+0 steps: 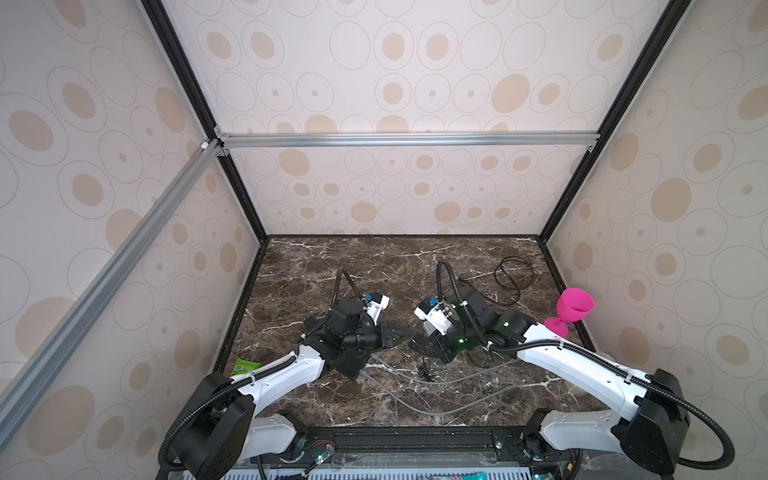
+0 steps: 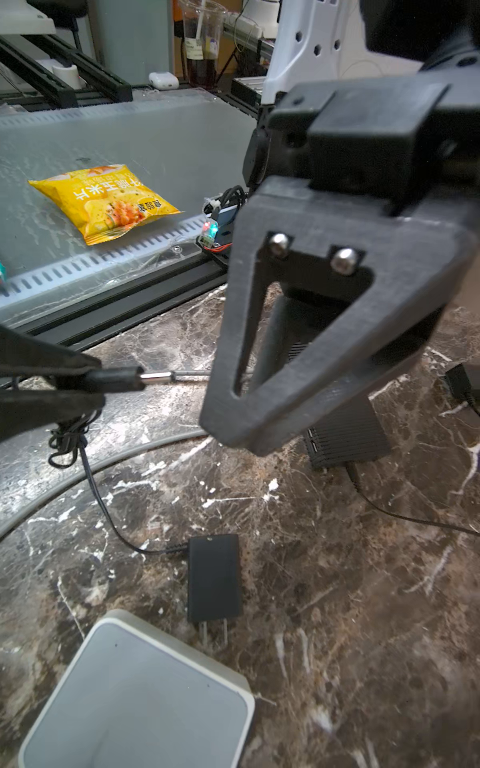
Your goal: Insert the plug into the switch port
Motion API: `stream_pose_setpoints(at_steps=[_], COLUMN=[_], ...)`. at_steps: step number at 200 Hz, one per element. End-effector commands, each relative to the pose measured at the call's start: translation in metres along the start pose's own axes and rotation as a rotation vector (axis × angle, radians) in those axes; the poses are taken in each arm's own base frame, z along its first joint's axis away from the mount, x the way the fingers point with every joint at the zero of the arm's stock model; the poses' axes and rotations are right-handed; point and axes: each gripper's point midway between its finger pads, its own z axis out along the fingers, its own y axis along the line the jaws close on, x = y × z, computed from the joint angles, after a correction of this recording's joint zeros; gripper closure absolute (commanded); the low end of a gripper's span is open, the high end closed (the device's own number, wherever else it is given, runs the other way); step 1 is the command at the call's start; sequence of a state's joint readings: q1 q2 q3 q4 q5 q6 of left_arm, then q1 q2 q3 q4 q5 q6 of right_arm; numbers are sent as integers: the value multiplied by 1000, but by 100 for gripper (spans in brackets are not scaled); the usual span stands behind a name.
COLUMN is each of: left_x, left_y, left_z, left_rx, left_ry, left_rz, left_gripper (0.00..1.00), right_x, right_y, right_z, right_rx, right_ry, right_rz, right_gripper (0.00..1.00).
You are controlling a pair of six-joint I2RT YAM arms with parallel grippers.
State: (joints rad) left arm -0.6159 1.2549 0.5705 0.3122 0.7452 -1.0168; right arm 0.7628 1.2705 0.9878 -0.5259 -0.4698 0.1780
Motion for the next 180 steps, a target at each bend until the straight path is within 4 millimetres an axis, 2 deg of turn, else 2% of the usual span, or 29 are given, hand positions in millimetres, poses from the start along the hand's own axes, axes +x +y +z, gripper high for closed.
stream_pose_setpoints(at_steps=[1, 16, 42, 87, 114, 143, 180], left_x=[3, 0, -3, -4, -3, -2, -3], left_y=[-13, -17, -21, -21, -14, -10, -12], left_z=[0, -1, -2, -1, 0, 0, -2], left_rx=[56, 67, 68, 64, 43, 29, 40], left_ry=[2, -11, -25, -22, -21, -31, -38], left_rz=[-21, -22, -20, -6, -7, -11, -12], left_gripper=[68, 65, 54, 53, 53, 47, 47], right_x=[-6, -4, -2, 1, 3, 11, 23], right_y=[-3, -4, -1, 10, 15, 19, 21], right_z=[4, 8, 12, 13, 14, 18, 27], right_rx=[17, 15, -10, -76, -109, -150, -192], right_ry=[9, 30, 47, 49, 49, 84, 157], right_rz=[4, 9, 9, -6, -11, -12, 11], right_gripper=[100, 100, 100, 100, 100, 100, 100])
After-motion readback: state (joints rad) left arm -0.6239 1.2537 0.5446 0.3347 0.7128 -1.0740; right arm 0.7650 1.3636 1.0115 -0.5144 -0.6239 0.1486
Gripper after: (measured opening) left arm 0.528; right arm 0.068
